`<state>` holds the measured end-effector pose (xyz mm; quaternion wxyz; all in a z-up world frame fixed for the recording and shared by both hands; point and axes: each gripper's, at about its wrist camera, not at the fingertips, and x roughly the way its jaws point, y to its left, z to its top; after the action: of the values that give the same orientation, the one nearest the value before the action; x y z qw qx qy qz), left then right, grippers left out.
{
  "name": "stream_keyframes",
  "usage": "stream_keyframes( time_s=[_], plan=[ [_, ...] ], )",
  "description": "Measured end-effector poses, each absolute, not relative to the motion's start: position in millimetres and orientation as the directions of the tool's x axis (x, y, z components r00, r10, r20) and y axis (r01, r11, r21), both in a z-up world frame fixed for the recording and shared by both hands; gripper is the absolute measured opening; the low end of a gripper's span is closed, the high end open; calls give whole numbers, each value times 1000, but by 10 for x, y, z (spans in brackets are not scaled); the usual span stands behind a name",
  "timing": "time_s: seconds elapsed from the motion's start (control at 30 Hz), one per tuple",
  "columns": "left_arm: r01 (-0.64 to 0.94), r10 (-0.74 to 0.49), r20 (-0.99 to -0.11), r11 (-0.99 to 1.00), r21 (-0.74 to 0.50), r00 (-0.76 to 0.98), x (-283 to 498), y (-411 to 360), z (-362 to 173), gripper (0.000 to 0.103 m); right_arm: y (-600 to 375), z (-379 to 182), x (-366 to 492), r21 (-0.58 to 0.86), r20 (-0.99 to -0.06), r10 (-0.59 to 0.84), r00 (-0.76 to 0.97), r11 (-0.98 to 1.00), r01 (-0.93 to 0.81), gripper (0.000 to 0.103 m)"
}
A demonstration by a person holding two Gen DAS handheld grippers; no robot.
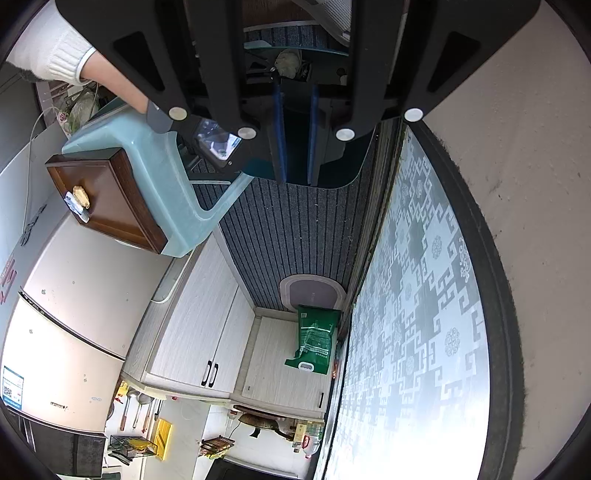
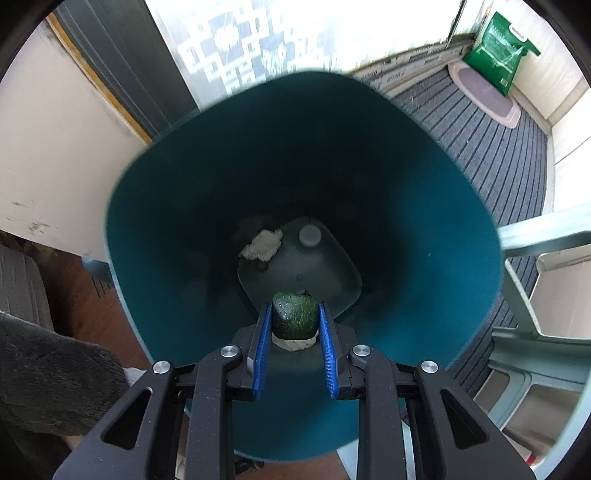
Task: Collect trash
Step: 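Lower the green pepper into the teal bin and open the right tool, then move both tools back over the wooden tray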
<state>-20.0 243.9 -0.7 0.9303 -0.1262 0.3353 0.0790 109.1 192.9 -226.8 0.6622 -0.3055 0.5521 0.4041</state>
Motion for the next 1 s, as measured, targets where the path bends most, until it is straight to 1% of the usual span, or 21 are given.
stream_keyframes(
  time_s=[0.13,0.17,0.23,0.3,0.33,0.43,0.57,0.63,0.7,0.77,0.8,0.87,1.0],
  plan=[
    [-230,59,-640,955,-188,766,-204,2448,4,13,1946,-2357,1082,44,-983,178,50,490,-871,26],
    [-229,59,-639,955,-187,767,-206,2444,7,13,1944,-2352,1084,48,-982,181,49,493,-869,28],
    [-226,56,-636,956,-188,770,-213,2443,19,15,1943,-2288,1091,48,-978,198,58,492,-869,29],
    [-227,57,-630,954,-194,775,-225,2448,40,22,1932,-2183,1095,53,-972,223,67,492,-869,29],
    [-227,55,-626,953,-199,778,-228,2448,58,22,1927,-2131,1096,56,-970,235,70,492,-869,29],
    [-228,57,-608,951,-208,792,-240,2435,133,23,1894,-1908,1066,58,-955,281,92,484,-873,30],
    [-217,50,-574,950,-226,818,-271,2401,279,30,1836,-1534,1018,50,-928,348,133,471,-881,30],
    [-211,47,-555,949,-235,830,-279,2379,346,33,1763,-1264,998,45,-904,394,165,472,-880,34],
    [-203,45,-540,950,-238,840,-266,2361,412,38,1675,-1019,992,35,-881,430,197,475,-879,38],
    [-211,62,-528,951,-228,847,-245,2350,482,40,1557,-795,1013,30,-859,460,226,486,-874,40],
    [-214,68,-523,951,-223,850,-232,2340,510,41,1477,-677,1030,24,-845,474,248,496,-868,44],
    [-211,67,-510,950,-230,857,-202,2305,563,44,1336,-509,1061,17,-825,493,276,510,-860,47],
    [-189,44,-493,950,-248,869,-119,2196,645,50,949,-226,1159,3,-790,511,340,557,-831,52]
  ],
)
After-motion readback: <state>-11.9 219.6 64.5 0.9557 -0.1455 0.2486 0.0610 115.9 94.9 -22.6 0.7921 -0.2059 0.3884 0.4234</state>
